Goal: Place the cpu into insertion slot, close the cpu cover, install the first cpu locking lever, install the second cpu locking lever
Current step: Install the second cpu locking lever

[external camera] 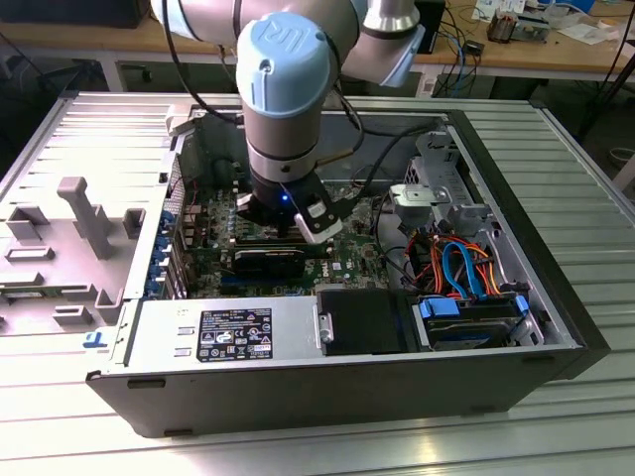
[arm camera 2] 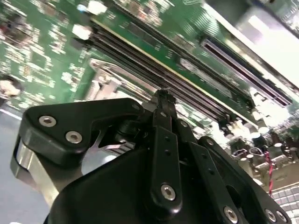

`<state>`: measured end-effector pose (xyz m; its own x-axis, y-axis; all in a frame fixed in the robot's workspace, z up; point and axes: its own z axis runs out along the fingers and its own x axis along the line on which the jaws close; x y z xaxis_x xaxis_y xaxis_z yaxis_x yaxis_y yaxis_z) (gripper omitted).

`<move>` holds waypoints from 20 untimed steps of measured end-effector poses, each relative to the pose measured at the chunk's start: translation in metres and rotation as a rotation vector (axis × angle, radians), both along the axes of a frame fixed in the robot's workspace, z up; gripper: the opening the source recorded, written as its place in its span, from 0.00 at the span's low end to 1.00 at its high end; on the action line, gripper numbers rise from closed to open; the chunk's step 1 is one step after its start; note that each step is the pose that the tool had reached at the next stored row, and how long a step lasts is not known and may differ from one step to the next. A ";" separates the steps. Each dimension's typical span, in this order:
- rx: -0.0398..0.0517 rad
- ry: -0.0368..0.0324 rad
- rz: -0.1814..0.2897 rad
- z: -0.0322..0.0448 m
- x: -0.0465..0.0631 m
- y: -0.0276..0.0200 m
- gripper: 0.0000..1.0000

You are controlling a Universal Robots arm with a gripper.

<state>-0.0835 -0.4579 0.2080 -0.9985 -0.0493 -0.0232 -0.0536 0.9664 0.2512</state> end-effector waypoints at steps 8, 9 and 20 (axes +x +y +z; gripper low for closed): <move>0.0155 -0.0010 0.007 -0.0049 -0.028 0.0000 0.11; 0.0161 -0.0011 0.007 -0.0049 -0.030 0.0000 0.11; 0.0177 -0.0011 0.021 -0.0081 -0.030 0.0038 0.11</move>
